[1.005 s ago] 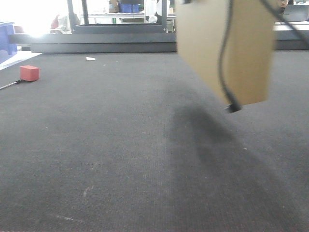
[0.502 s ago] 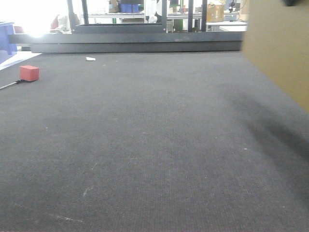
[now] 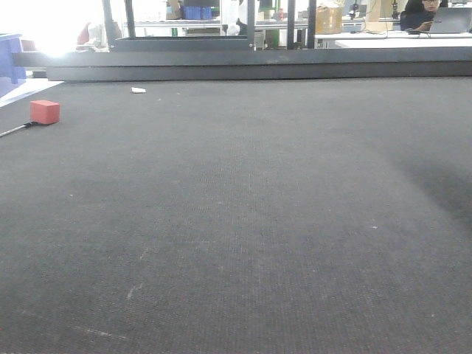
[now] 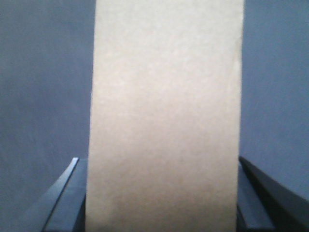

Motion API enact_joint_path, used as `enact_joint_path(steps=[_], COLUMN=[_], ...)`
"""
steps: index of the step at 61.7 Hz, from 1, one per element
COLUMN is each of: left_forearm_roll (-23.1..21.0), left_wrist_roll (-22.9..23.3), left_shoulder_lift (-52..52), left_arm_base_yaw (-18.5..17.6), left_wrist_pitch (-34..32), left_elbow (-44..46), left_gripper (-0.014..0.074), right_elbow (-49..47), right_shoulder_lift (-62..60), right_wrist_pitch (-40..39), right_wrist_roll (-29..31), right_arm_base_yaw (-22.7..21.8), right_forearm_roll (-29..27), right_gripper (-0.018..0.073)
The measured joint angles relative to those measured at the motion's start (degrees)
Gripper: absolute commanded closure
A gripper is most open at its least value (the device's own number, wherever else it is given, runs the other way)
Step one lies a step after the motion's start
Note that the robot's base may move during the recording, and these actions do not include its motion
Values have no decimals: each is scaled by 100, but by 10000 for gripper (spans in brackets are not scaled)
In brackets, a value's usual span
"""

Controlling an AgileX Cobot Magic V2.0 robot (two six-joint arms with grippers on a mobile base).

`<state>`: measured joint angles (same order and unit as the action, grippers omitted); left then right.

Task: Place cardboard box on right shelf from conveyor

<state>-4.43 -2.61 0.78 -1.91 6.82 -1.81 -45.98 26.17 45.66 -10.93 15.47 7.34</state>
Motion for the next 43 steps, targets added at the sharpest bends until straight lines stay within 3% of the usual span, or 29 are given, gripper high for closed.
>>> enact_joint_path(steps=[17,43], left_forearm_roll=[0,0], left_wrist_roll=[0,0], left_shoulder_lift=[0,0], left_arm_base_yaw=[0,0], left_wrist_pitch=[0,0], left_elbow=[0,0], left_gripper=[713,713], right_elbow=[0,0], right_shoulder_lift=[-1321,-1515], right_wrist_pitch=[0,39], right_wrist_roll=[13,13], right_arm_base_yaw=[0,0], right_forearm_roll=[0,0], right_gripper=[344,344])
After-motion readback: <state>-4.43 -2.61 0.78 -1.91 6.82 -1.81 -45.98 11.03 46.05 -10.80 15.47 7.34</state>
